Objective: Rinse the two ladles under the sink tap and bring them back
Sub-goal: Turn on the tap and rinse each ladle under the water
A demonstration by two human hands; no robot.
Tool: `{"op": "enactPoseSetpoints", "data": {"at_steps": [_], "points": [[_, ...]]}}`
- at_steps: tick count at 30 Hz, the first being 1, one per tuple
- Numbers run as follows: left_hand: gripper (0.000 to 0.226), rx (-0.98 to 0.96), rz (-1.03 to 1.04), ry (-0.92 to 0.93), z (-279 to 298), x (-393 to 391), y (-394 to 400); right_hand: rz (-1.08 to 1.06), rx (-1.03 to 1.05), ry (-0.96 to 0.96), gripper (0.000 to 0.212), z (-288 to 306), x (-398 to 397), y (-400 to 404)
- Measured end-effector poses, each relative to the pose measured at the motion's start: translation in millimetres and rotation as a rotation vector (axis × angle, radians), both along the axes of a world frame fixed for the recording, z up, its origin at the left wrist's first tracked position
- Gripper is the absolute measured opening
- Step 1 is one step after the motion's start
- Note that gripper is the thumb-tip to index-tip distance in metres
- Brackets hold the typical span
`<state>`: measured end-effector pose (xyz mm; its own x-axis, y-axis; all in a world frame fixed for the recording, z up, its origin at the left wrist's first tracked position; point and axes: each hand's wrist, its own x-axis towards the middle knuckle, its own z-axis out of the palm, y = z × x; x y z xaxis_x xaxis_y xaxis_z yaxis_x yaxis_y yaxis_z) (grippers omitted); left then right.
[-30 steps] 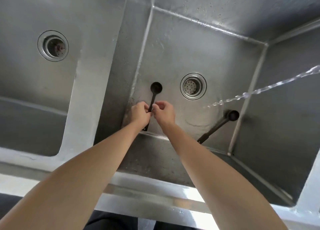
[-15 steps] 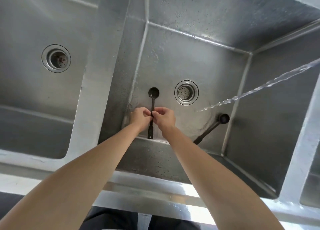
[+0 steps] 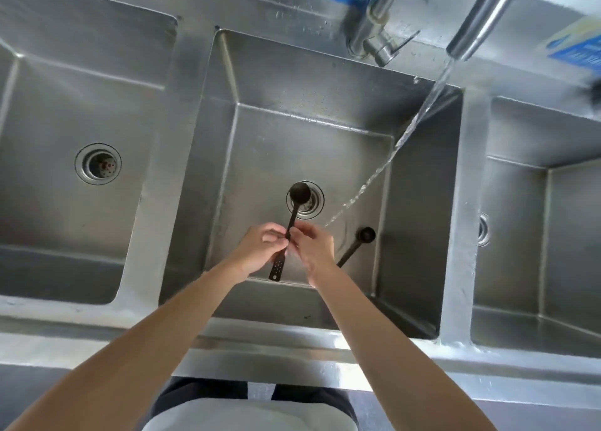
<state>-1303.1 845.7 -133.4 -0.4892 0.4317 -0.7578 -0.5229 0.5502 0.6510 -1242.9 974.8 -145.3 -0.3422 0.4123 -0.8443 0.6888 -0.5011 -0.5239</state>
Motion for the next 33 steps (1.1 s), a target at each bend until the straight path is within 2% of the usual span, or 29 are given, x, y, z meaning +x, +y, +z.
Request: {"op": "enactPoseSetpoints", "data": {"at_steps": [7, 13, 15, 21, 27, 30, 33], "points": [[0.023, 0.046, -0.04, -0.018, 39, 12, 35, -0.205, -0.131, 0.061, 0.012, 33, 23, 30], [0.021, 0.054, -0.143, -0.068, 54, -3, 52, -0.338, -0.08, 0.042, 0.033, 60, 12, 82], [0.02, 0.045, -0.168, -0.089, 56, -7, 54, -0.365, -0.089, 0.052, 0.034, 66, 7, 98], [0.022, 0.03, -0.18, -0.112, 63, -9, 57, -0.033, -0.052, 0.074, 0.04, 66, -2, 123], [0.027, 0.038, -0.206, 0.0, 67, -6, 55, 0.231, 0.087, 0.003, 0.036, 60, -9, 127], [0.026, 0.036, -0.139, 0.0, 61, -6, 46, 0.252, 0.146, -0.024, 0.028, 57, -12, 128], [0.023, 0.005, 0.057, -0.047, 54, -9, 33, 0.192, 0.206, -0.04, 0.02, 56, -13, 131]]}}
